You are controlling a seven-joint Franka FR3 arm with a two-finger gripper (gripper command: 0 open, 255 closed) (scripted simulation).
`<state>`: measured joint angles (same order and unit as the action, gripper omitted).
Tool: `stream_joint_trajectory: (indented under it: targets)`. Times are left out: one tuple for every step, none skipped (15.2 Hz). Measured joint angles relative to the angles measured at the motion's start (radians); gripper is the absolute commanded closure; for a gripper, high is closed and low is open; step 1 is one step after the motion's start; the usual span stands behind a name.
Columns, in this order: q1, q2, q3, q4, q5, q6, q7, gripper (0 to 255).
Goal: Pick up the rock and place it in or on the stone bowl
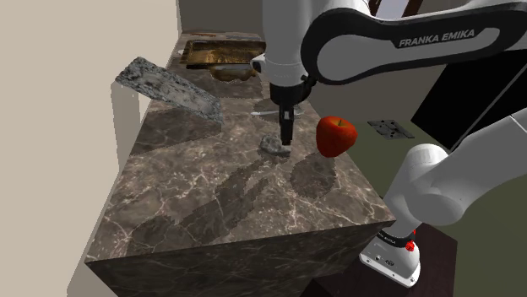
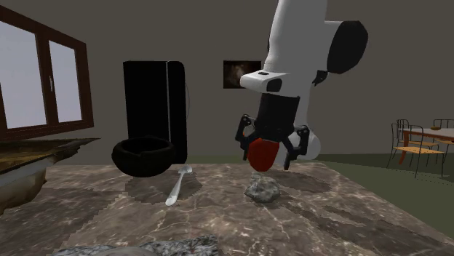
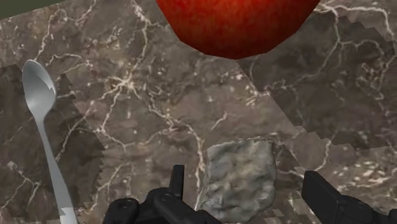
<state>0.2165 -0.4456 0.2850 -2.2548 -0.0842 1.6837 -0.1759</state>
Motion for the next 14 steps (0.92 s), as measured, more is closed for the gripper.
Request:
stream_joint_trajectory:
  targets:
    - [0.004, 0.006, 0.004, -0.005, 0.000, 0.004, -0.002, 0]
    - [0.006, 0.010, 0.007, -0.016, 0.000, 0.015, -0.001, 0]
    - [0.007, 0.009, 0.008, -0.029, 0.000, 0.025, -0.002, 0]
    - [0.008, 0.009, 0.009, -0.045, 0.001, 0.040, 0.000, 0]
    - [0.008, 0.009, 0.008, -0.055, 0.000, 0.050, -0.001, 0]
    - [0.007, 0.010, 0.007, -0.067, -0.001, 0.062, -0.002, 0]
    - [0.006, 0.009, 0.005, -0.087, -0.003, 0.081, -0.003, 0]
    - [0.006, 0.011, 0.005, -0.093, -0.003, 0.090, -0.002, 0]
    - [0.006, 0.010, 0.005, -0.098, -0.003, 0.094, -0.002, 0]
    - [0.006, 0.009, 0.004, -0.101, -0.003, 0.096, -0.002, 0]
    - [0.006, 0.009, 0.004, -0.102, -0.003, 0.097, -0.002, 0]
    - [0.006, 0.009, 0.004, -0.103, -0.003, 0.098, -0.002, 0]
    - [0.006, 0.009, 0.004, -0.103, -0.003, 0.098, -0.002, 0]
    - [0.006, 0.009, 0.004, -0.103, -0.003, 0.099, -0.002, 0]
